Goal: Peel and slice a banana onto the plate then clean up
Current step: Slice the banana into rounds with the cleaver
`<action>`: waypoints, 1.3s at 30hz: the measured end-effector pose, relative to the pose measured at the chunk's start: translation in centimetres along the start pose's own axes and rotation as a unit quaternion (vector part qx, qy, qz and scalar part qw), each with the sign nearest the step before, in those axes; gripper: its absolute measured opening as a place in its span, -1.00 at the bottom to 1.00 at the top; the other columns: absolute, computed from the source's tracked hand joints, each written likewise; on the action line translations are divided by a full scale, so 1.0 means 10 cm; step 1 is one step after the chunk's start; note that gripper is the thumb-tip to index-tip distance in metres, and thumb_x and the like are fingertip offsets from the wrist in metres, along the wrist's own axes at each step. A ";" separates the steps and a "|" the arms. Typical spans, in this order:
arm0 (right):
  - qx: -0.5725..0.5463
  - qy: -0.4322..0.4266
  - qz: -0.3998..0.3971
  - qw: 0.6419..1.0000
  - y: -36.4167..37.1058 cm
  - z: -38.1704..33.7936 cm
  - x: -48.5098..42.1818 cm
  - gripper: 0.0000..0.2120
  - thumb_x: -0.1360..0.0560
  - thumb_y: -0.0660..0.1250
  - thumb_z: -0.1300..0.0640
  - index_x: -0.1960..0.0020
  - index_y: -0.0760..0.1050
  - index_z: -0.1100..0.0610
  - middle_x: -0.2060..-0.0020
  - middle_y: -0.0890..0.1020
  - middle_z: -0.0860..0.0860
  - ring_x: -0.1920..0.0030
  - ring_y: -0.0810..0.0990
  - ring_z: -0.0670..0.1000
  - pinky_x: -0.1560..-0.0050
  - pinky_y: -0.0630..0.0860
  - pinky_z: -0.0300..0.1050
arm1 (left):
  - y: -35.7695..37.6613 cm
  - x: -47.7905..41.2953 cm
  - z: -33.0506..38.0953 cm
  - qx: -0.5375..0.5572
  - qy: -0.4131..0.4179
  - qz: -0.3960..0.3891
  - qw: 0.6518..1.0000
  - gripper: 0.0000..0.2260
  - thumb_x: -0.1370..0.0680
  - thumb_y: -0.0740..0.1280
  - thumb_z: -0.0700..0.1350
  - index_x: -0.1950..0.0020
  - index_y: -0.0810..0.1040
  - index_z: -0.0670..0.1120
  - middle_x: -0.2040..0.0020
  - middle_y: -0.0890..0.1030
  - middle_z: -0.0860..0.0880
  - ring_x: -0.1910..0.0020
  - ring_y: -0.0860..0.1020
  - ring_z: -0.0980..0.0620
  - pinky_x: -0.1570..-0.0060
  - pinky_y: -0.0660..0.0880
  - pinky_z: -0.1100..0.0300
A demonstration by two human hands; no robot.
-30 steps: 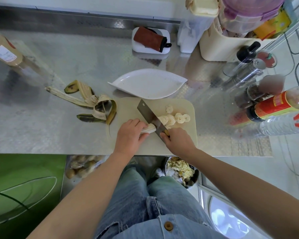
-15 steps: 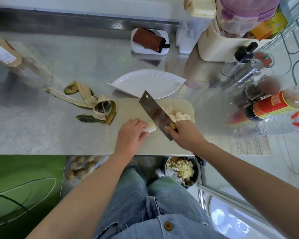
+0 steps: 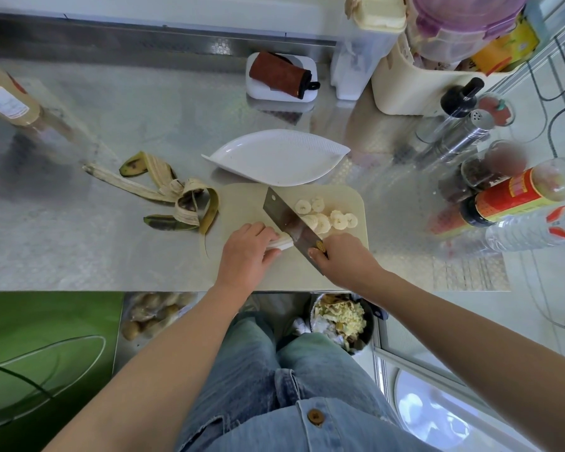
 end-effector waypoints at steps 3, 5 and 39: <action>-0.005 0.002 0.005 1.000 0.08 -0.04 0.00 -0.55 -0.62 0.14 0.01 0.42 0.18 0.07 0.47 0.32 0.02 0.42 0.35 0.04 0.47 0.13 -0.15 | -0.01 0.00 0.00 0.008 0.001 0.005 1.000 -0.75 -0.31 0.56 -0.15 0.09 0.59 -0.12 0.17 0.57 -0.06 0.23 0.50 -0.06 0.30 0.42 0.14; -0.011 0.004 0.004 1.000 0.14 -0.06 0.01 -0.55 -0.63 0.12 0.01 0.41 0.16 0.05 0.47 0.32 0.00 0.44 0.34 0.01 0.47 0.11 -0.18 | -0.01 0.00 0.01 0.011 0.001 0.003 1.000 -0.75 -0.31 0.56 -0.15 0.08 0.59 -0.12 0.17 0.57 -0.05 0.23 0.50 -0.06 0.29 0.44 0.12; -0.051 -0.007 0.033 0.998 0.15 -0.01 -0.03 -0.53 -0.62 0.14 -0.02 0.44 0.23 0.10 0.51 0.34 0.02 0.46 0.34 0.03 0.40 0.26 -0.08 | -0.01 0.02 0.00 0.009 -0.002 0.002 1.000 -0.74 -0.32 0.56 -0.13 0.07 0.60 -0.12 0.15 0.59 -0.05 0.21 0.51 -0.05 0.28 0.42 0.15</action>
Point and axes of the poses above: each hand's wrist, its own x-axis away from the middle knuckle, its own y-axis out of the palm, z = x × y, the point moved 9 cm from there along -x, towards the middle knuckle
